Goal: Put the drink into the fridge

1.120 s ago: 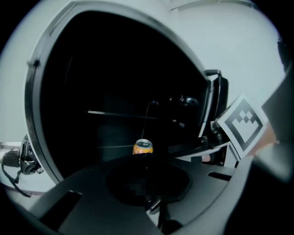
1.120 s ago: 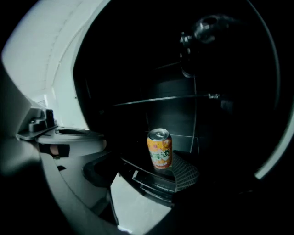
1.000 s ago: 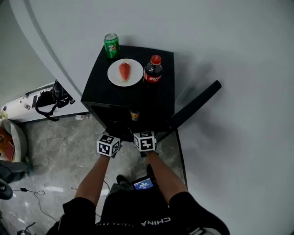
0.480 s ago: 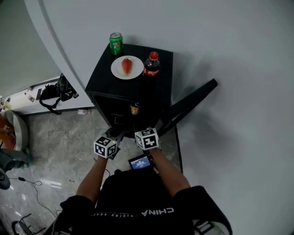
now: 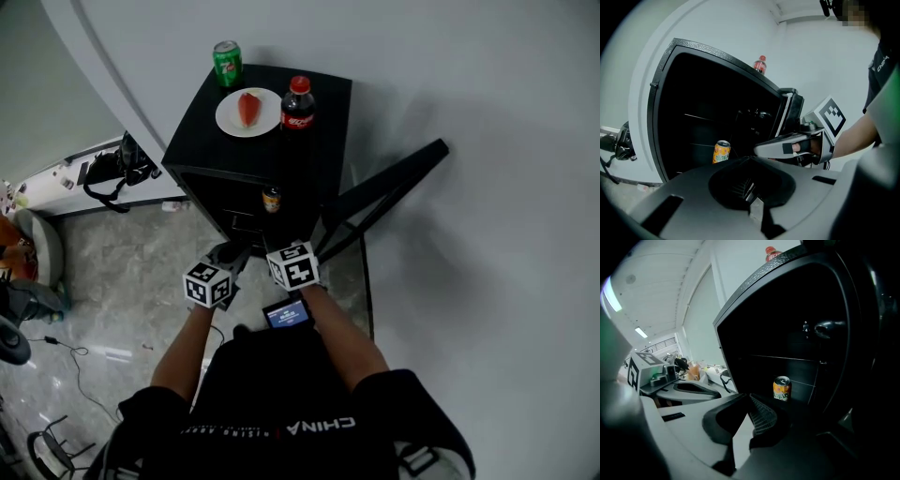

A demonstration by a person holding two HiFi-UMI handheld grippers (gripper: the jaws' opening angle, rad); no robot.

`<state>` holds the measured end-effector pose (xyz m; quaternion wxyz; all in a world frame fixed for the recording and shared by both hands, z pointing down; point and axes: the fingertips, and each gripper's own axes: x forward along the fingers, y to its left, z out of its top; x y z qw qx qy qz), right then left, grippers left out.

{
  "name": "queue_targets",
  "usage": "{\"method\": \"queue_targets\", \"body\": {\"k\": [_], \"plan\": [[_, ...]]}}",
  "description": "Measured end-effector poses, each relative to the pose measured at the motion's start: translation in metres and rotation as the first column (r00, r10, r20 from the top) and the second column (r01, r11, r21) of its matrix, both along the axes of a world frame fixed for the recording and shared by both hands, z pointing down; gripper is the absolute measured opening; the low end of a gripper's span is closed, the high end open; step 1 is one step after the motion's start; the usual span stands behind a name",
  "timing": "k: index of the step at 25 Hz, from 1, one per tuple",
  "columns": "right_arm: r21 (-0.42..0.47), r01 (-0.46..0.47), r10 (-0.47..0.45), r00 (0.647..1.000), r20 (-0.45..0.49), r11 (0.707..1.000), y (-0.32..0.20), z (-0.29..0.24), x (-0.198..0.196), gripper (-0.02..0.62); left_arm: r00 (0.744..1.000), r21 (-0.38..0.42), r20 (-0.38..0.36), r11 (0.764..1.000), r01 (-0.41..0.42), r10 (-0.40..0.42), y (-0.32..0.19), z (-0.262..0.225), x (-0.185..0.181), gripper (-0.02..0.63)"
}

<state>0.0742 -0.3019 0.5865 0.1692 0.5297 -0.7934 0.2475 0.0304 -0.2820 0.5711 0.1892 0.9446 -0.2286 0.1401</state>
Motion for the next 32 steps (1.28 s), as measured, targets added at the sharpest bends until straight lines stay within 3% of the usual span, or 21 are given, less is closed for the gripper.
{"method": "queue_targets", "body": {"k": [7,13,17,21,32], "plan": [[-0.018,0.052,-0.052,0.999,0.005,0.998,0.015,0.013,0.023,0.025,0.993,-0.04,0.038,0.993,0.115,-0.114,0.021,0.017,0.014,0.011],[-0.045,0.089,-0.088,0.996,0.034,0.995,0.039,0.034,0.031,0.025,0.966,-0.074,0.066,0.964,0.256,-0.251,0.048,0.031,0.0,0.012],[-0.072,0.073,-0.069,0.996,0.059,0.995,0.064,0.041,0.032,0.025,0.961,-0.086,0.09,0.959,0.27,-0.263,0.072,0.039,-0.013,0.012],[-0.083,0.067,-0.064,0.997,0.046,0.994,0.084,0.04,0.029,0.025,0.951,-0.048,0.099,0.953,0.298,-0.292,0.087,0.035,-0.031,0.011],[-0.065,0.035,-0.034,0.999,0.029,0.997,0.181,0.032,-0.026,0.025,0.981,-0.084,-0.029,0.979,0.188,-0.191,0.194,0.023,-0.07,0.011]]}}
